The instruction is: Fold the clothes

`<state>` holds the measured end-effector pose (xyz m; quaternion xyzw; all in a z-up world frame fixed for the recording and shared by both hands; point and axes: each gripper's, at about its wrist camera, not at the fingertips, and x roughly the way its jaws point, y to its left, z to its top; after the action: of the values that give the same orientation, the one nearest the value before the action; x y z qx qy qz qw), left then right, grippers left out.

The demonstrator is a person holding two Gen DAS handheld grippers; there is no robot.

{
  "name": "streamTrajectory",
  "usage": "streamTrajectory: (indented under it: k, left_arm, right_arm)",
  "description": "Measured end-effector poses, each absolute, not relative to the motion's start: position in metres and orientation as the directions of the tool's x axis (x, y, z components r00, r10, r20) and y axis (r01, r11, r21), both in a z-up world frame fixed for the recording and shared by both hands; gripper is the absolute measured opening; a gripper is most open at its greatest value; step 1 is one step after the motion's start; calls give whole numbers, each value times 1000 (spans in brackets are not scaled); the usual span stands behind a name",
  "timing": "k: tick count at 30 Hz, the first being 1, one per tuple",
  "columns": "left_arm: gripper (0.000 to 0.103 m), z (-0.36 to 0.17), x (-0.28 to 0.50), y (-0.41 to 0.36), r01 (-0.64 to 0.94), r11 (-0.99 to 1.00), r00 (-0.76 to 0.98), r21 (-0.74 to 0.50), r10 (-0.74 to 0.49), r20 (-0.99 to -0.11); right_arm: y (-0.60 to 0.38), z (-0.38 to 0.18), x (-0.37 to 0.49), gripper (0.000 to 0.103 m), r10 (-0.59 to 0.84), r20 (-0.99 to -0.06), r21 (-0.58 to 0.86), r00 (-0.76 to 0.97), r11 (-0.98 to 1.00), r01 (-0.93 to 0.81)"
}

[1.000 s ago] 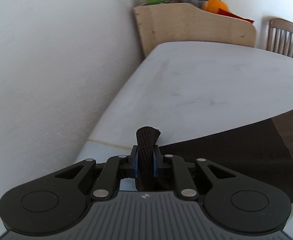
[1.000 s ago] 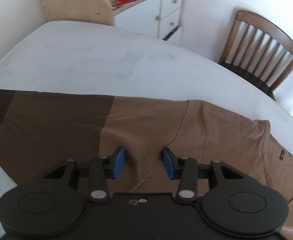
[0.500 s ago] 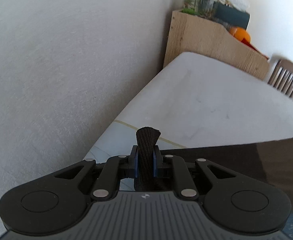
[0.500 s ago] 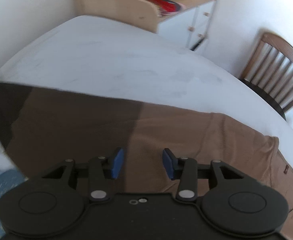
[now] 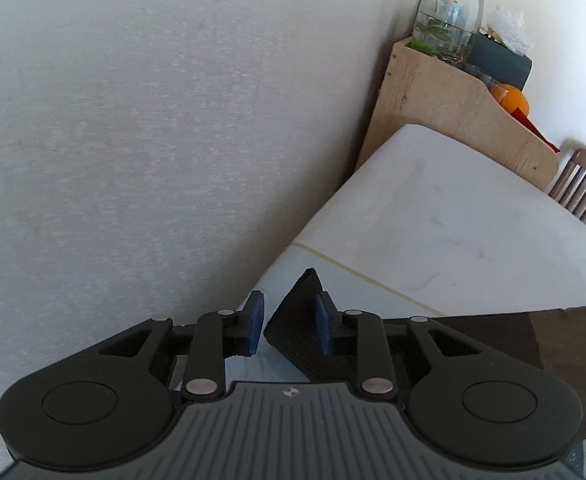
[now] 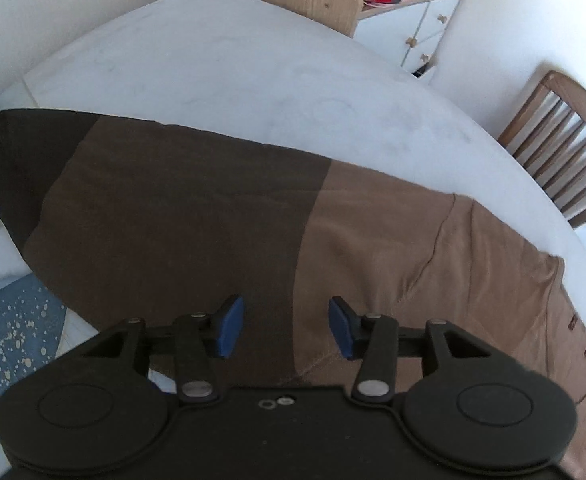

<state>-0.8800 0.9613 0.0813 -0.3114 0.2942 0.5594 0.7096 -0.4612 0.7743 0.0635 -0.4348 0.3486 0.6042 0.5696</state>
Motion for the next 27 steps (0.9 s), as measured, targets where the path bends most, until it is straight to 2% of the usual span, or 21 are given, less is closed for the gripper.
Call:
streamTrajectory:
  k: [2, 4, 6, 7, 9, 12, 18, 27]
  left_arm:
    - [31, 83, -880, 958, -972, 195, 226, -133, 606, -762]
    - [48, 86, -875, 954, -975, 198, 205, -101, 632, -748]
    - [51, 93, -869, 944, -986, 166, 140, -32, 693, -708]
    - [55, 97, -867, 939, -989, 150, 119, -14, 716, -688]
    - [56, 106, -867, 929, -994, 107, 81, 1, 757, -648]
    - [72, 116, -866, 919, -992, 118, 116, -40, 765, -634]
    - [73, 96, -837, 907, -977, 203, 185, -62, 670, -719]
    - [73, 99, -774, 847, -927, 348, 325, -137, 568, -756]
  right_arm:
    - [764, 68, -460, 103, 391, -920, -59, 19, -92, -994]
    - [750, 72, -456, 103, 397, -918, -40, 7, -73, -997]
    - [733, 76, -451, 103, 401, -916, -18, -3, -50, -999]
    - [725, 77, -448, 103, 398, -918, -5, -11, -40, -999]
    - [711, 77, -442, 103, 389, -921, -3, -8, -27, -1000]
    - [689, 77, -432, 103, 373, -928, 3, -2, 2, -1000]
    - [644, 72, -407, 103, 336, -942, 43, -9, 96, -994]
    - [593, 64, -396, 103, 330, -943, 74, -40, 89, -993]
